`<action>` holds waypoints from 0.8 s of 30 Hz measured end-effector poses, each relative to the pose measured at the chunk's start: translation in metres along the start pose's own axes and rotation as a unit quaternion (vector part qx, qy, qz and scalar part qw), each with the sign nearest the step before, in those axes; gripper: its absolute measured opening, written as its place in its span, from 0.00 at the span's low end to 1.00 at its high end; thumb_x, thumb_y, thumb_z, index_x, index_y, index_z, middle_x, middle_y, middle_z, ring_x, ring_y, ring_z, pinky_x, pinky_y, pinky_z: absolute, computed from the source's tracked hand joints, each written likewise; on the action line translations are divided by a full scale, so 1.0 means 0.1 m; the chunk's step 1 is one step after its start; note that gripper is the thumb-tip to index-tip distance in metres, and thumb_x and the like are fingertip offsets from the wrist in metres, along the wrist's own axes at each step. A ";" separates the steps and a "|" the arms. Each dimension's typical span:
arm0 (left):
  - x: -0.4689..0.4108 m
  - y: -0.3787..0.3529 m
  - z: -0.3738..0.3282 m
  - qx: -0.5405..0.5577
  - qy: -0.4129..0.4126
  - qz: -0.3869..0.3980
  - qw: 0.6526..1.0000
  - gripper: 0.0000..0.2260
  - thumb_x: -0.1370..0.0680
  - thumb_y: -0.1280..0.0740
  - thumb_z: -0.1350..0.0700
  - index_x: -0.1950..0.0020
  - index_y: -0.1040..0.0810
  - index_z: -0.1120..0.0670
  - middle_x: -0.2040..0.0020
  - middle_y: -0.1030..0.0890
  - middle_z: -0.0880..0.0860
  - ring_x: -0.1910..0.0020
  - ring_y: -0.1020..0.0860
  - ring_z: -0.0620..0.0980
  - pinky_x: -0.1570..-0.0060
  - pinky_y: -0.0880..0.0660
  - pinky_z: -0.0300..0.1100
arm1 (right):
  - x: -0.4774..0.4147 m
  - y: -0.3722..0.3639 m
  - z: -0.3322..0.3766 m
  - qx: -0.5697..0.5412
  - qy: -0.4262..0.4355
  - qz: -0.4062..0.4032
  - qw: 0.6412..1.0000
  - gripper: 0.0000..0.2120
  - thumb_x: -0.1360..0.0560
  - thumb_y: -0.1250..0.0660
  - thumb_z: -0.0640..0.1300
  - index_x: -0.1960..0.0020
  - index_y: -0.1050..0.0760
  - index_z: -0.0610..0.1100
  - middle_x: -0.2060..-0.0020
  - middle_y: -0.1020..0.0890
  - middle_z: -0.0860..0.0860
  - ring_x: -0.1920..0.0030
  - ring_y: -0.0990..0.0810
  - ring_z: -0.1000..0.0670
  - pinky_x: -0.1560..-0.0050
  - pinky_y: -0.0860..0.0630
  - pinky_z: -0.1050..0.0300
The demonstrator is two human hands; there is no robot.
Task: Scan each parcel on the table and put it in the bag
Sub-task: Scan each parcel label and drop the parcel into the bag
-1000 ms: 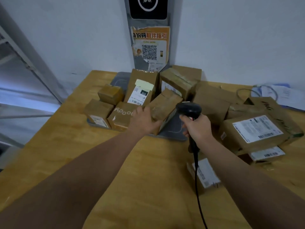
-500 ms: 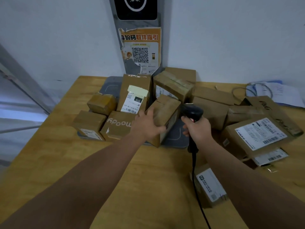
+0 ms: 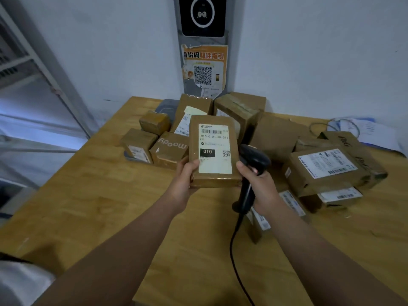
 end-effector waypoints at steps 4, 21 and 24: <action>0.31 -0.04 0.19 0.020 0.002 0.022 1.000 0.32 0.32 0.34 0.40 0.28 0.34 0.45 0.39 0.20 0.47 0.39 0.23 0.46 0.45 0.26 0.44 | 0.23 0.02 -0.12 -0.003 -0.002 0.014 1.000 0.24 0.35 0.26 0.45 0.39 0.23 0.43 0.47 0.15 0.47 0.45 0.17 0.48 0.42 0.22 0.46; 0.76 0.77 0.35 -0.109 0.024 -0.115 0.987 0.31 0.27 0.27 0.51 0.28 0.34 0.55 0.38 0.24 0.50 0.42 0.25 0.50 0.45 0.27 0.48 | 0.63 -0.03 -0.37 0.265 0.001 -0.051 0.963 0.09 0.27 0.28 0.43 0.60 0.24 0.39 0.71 0.26 0.44 0.75 0.26 0.50 0.71 0.27 0.57; 0.74 0.92 0.40 -0.087 0.024 -0.136 0.987 0.34 0.27 0.26 0.52 0.26 0.37 0.56 0.37 0.25 0.51 0.43 0.25 0.50 0.44 0.28 0.48 | 0.70 -0.33 -0.39 0.324 0.035 -0.025 0.945 0.14 0.27 0.28 0.47 0.68 0.26 0.42 0.77 0.25 0.48 0.77 0.26 0.51 0.71 0.27 0.56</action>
Point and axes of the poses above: each hand's wrist, its own x-axis away from the middle knuckle, its own y-axis out of the back of the hand, z = x × y, the point moved 7 cm from there along -x, towards the middle knuckle
